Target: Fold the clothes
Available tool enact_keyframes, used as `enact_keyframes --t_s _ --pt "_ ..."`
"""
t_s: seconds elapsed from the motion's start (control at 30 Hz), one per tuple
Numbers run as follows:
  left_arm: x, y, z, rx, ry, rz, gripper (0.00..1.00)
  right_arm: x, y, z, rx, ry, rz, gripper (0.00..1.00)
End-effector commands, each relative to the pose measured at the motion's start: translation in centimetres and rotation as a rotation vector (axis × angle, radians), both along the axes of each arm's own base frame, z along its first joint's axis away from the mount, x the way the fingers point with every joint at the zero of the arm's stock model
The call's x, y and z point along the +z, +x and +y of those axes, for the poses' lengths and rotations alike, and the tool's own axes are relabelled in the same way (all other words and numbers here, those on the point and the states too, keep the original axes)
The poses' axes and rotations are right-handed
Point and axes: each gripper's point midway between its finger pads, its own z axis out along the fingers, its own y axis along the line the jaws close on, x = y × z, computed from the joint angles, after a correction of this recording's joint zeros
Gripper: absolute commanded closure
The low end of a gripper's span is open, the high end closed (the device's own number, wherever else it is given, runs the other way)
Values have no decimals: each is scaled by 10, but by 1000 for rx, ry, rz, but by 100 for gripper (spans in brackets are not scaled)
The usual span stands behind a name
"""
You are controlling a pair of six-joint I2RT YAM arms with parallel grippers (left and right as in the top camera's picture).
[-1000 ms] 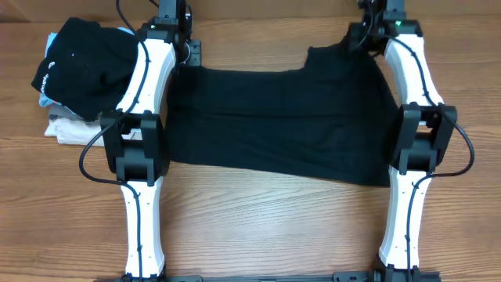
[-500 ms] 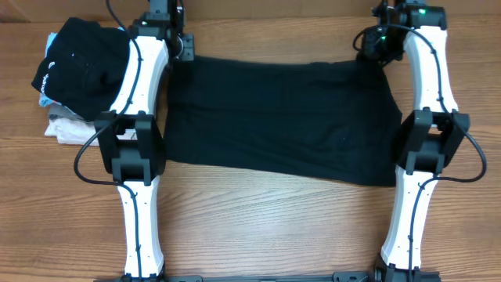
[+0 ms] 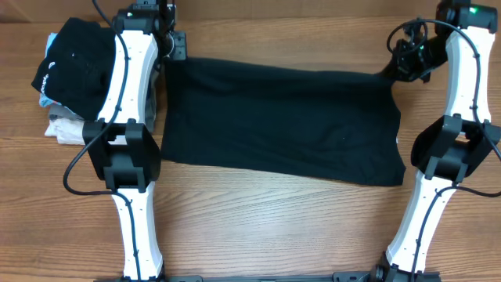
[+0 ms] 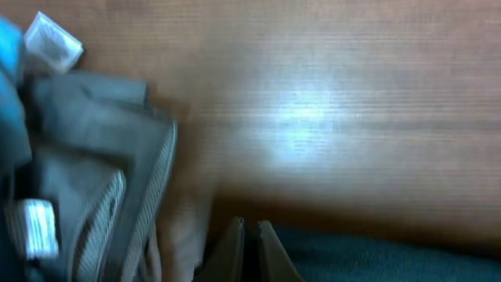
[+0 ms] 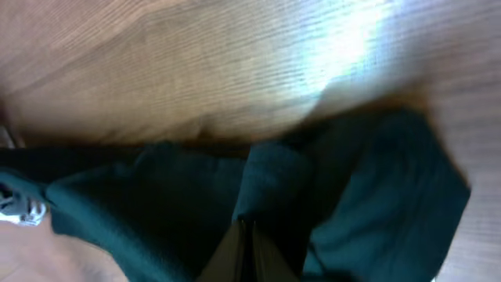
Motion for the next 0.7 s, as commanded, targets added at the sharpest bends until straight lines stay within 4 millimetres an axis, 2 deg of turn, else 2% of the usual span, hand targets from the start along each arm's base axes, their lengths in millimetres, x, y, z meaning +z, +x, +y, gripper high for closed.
enact_keyframes --t_s 0.0,0.1,0.23,0.3,0.47,0.67 --pt "19 -15 7 7 9 25 96 26 -1 -5 -25 -25 -48 96" --pt "13 -31 3 -1 13 92 96 18 -5 -6 -59 -26 -2 96" --pt "9 -46 6 3 30 156 96 3 -14 -5 -58 -17 61 96" --pt "7 -51 9 8 30 177 96 1 -17 -9 -58 -49 73 96" --pt "6 -59 9 8 26 209 96 14 -30 -21 -56 -155 74 96" --pt "5 -62 9 7 25 224 96 24 -53 -21 -36 -241 105 96"
